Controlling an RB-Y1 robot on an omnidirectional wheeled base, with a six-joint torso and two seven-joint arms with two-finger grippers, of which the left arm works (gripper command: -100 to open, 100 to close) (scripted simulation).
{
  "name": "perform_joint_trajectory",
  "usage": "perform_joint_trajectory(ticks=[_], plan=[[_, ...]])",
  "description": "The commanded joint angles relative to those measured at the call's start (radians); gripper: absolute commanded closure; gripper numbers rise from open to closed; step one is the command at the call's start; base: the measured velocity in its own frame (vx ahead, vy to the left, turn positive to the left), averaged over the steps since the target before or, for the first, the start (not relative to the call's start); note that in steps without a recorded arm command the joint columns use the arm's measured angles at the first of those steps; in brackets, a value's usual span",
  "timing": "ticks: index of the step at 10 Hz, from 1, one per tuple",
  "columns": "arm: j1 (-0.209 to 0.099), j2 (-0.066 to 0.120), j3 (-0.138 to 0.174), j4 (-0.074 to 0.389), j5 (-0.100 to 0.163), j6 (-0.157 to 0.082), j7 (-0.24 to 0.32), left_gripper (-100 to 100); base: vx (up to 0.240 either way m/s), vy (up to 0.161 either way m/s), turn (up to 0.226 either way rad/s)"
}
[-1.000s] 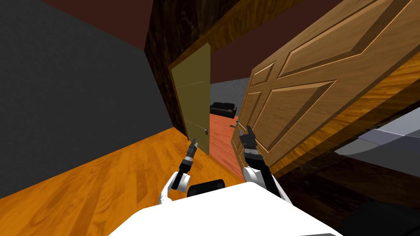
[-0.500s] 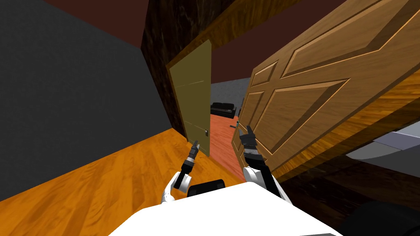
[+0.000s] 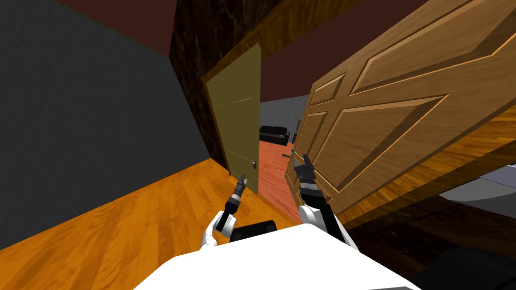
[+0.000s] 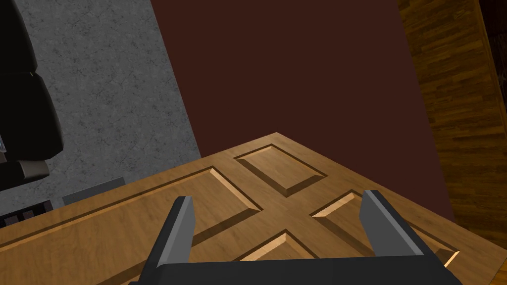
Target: Push the door open
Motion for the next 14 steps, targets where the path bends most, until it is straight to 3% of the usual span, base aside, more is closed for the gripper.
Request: perform_joint_trajectory(ticks=[1, 14], plan=[[-0.011, -0.002, -0.011, 0.034, -0.006, -0.009, 0.004, -100, 0.082, 0.048, -0.033], [-0.136, -0.030, -0.082, 0.347, -0.040, -0.093, 0.034, -100, 0.094, 0.045, -0.032]])
